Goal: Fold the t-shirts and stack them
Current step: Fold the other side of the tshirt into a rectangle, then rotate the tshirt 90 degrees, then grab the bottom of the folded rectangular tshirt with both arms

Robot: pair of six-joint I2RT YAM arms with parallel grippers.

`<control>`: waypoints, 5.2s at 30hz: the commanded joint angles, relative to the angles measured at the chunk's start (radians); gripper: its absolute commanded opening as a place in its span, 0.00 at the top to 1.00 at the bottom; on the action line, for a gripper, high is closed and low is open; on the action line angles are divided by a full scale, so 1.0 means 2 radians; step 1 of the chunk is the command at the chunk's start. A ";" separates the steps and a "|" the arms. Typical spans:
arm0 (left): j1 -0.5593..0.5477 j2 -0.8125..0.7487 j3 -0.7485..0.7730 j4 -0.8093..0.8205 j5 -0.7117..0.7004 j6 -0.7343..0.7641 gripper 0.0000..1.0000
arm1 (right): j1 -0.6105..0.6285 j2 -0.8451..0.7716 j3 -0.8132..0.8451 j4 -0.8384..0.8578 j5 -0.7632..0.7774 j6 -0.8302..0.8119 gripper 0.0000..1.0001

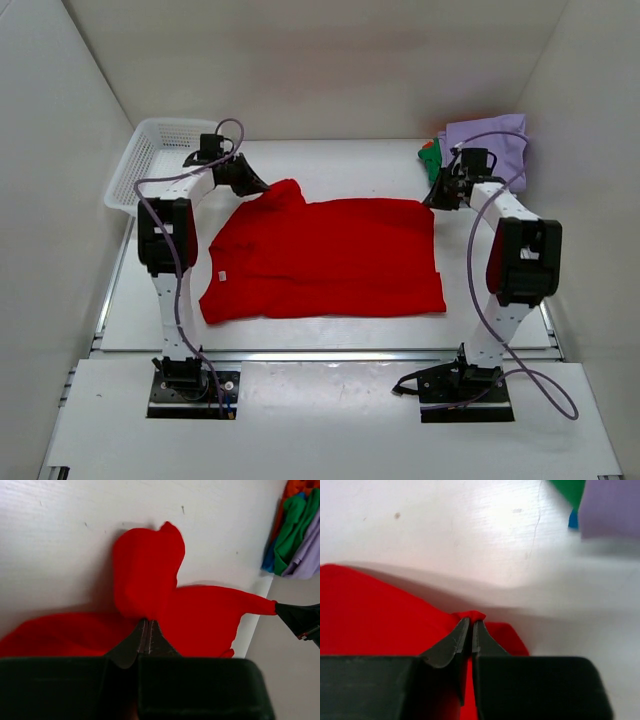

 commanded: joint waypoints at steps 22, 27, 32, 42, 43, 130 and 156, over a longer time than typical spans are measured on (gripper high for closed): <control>0.063 -0.362 -0.409 0.040 0.043 0.073 1.00 | -0.031 -0.244 -0.287 0.077 -0.067 -0.016 1.00; 0.058 -0.398 -0.446 0.045 0.041 0.069 1.00 | -0.042 -0.250 -0.310 0.078 -0.072 -0.027 1.00; 0.055 -0.428 -0.484 0.049 0.030 0.068 1.00 | -0.048 -0.248 -0.324 0.085 -0.070 -0.041 1.00; 0.068 -0.493 -0.569 0.079 0.012 0.033 0.91 | -0.072 -0.287 -0.363 0.062 -0.063 -0.045 0.87; 0.071 -0.511 -0.574 0.087 0.002 0.021 0.88 | -0.076 -0.304 -0.367 0.059 -0.062 -0.040 0.86; -0.256 -0.539 -0.661 0.055 -0.077 -0.066 0.30 | 0.369 -0.346 -0.501 0.046 -0.048 0.228 0.47; -0.264 -0.674 -0.749 0.072 -0.070 -0.134 0.47 | 0.319 -0.395 -0.544 0.014 -0.107 0.170 1.00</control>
